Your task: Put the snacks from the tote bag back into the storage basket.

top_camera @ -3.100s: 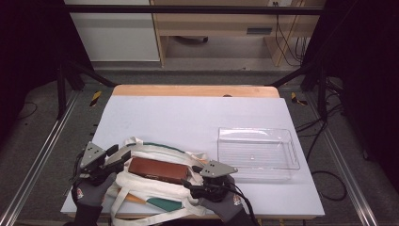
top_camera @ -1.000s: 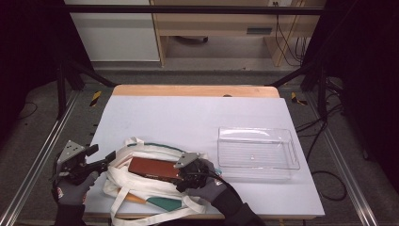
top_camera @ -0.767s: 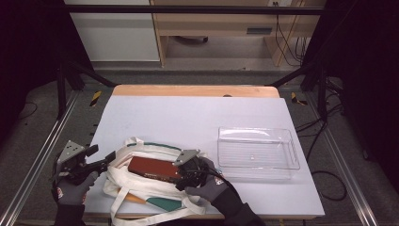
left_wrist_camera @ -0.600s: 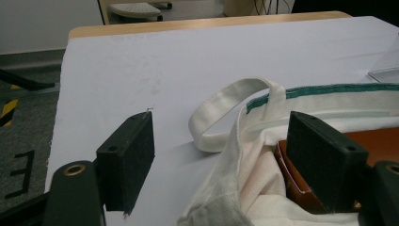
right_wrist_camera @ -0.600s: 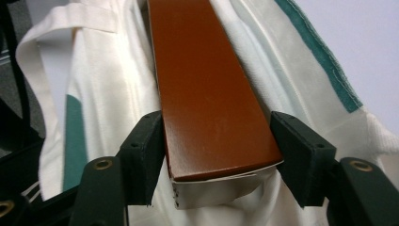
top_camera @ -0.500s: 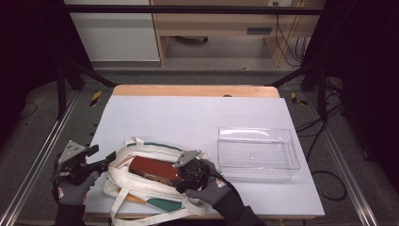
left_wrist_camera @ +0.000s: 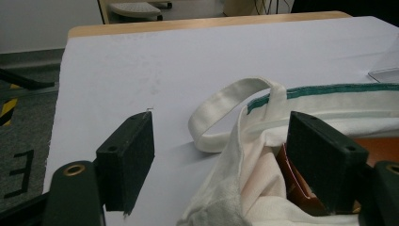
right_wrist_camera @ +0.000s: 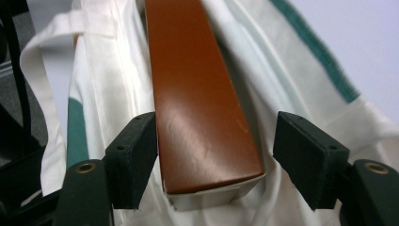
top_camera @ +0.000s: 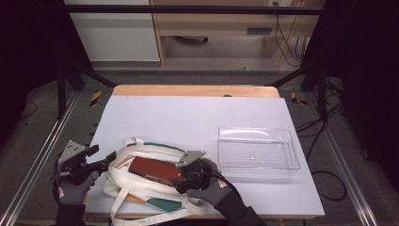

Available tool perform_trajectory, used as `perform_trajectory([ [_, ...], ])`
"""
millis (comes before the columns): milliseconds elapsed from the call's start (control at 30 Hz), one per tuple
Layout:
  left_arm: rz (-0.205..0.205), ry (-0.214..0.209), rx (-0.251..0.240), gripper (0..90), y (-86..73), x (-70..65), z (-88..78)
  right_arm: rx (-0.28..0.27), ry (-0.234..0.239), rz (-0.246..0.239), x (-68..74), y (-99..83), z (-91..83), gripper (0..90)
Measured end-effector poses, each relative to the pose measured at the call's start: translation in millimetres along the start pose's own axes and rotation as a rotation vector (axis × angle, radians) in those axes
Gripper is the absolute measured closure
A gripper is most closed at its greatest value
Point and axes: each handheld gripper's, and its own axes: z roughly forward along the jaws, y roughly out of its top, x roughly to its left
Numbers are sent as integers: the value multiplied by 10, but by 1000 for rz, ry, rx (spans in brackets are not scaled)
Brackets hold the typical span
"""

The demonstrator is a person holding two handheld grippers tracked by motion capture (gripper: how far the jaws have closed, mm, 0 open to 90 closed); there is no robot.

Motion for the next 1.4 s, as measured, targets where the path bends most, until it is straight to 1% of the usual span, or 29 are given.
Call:
perform_trajectory([
  [100, 0, 1, 1, 237, 1, 1, 2, -15, 12, 1, 7, 38, -15, 308],
  [133, 1, 2, 2, 237, 0, 0, 3, -23, 16, 4, 16, 79, -13, 297],
  [233, 4, 1, 2, 237, 0, -2, 0, -28, 24, 5, 21, 117, 8, 290],
  [300, 1, 0, -2, 238, 1, 4, -3, -18, 38, 1, 35, 166, 65, 277],
  [333, 1, 0, -2, 237, 1, 4, -3, -18, 38, 1, 35, 166, 65, 277],
  [433, 2, -3, -3, 237, -2, 13, -3, 10, 57, -9, 52, 209, 142, 274],
  [533, 3, -2, -4, 237, -1, 18, -16, 31, 53, -24, 60, 244, 210, 274],
  [600, 3, -2, -8, 237, 4, 15, -22, 42, 58, -22, 64, 262, 247, 274],
  [700, 6, -1, -6, 237, 6, 9, -21, 68, 57, -31, 70, 273, 311, 279],
  [867, 12, 3, 0, 237, 3, 7, -12, 120, 56, -42, 57, 261, 410, 325],
  [1000, 10, 4, 0, 237, 1, 14, -13, 144, 63, -39, 51, 256, 471, 356],
  [1067, 10, 3, 0, 237, 2, 11, -13, 163, 57, -46, 61, 253, 507, 363],
  [1100, 11, 3, 0, 237, 2, 9, -12, 162, 52, -56, 64, 252, 521, 369],
  [1300, 14, 2, 4, 237, 1, 6, -6, 180, 71, -69, 54, 257, 542, 407],
  [1400, 14, 2, 4, 237, 0, 4, -7, 190, 73, -86, 66, 270, 532, 422],
])
